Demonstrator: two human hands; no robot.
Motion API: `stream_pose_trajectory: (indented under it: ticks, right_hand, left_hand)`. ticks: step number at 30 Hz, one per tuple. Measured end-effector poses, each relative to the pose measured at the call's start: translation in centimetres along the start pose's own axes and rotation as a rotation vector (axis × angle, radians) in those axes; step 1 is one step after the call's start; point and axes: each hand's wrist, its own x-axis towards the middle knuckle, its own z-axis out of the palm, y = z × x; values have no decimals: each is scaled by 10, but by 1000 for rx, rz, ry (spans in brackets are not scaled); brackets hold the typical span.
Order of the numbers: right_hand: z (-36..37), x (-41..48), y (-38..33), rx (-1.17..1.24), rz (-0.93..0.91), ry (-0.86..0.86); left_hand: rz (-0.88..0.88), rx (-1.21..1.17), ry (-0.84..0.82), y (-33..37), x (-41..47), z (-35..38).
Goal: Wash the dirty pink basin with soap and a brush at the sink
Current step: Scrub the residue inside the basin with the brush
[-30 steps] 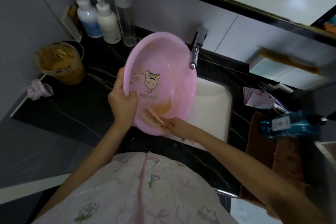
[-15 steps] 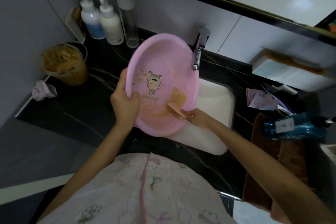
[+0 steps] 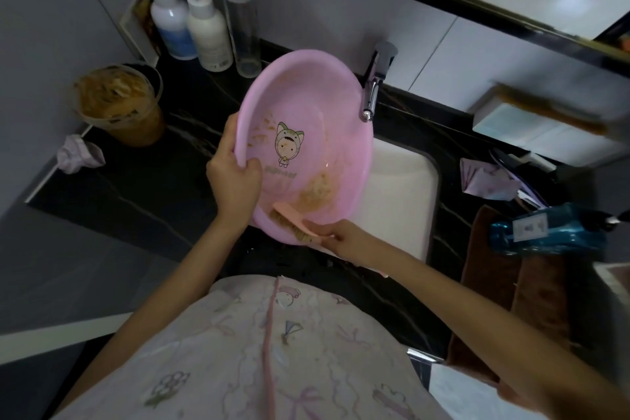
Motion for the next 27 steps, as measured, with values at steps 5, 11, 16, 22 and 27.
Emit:
stream_pose_trajectory:
  ticks: [5, 11, 16, 22, 27]
  right_hand:
    - [-18, -3, 33, -202, 187, 180]
    - [9, -14, 30, -198, 48, 175]
    - [0, -14, 38, -282, 89, 203]
    - [-17, -11, 59, -334, 138, 119]
    - [-104, 19, 69, -761, 285, 244]
  left_hand:
    - [-3, -11, -4, 0, -1, 0]
    - [-11, -19, 15, -2, -1, -1]
    - [-2, -23, 0, -2, -2, 1]
    - [-3, -26, 0, -3, -1, 0]
    - [1, -11, -16, -2, -2, 0]
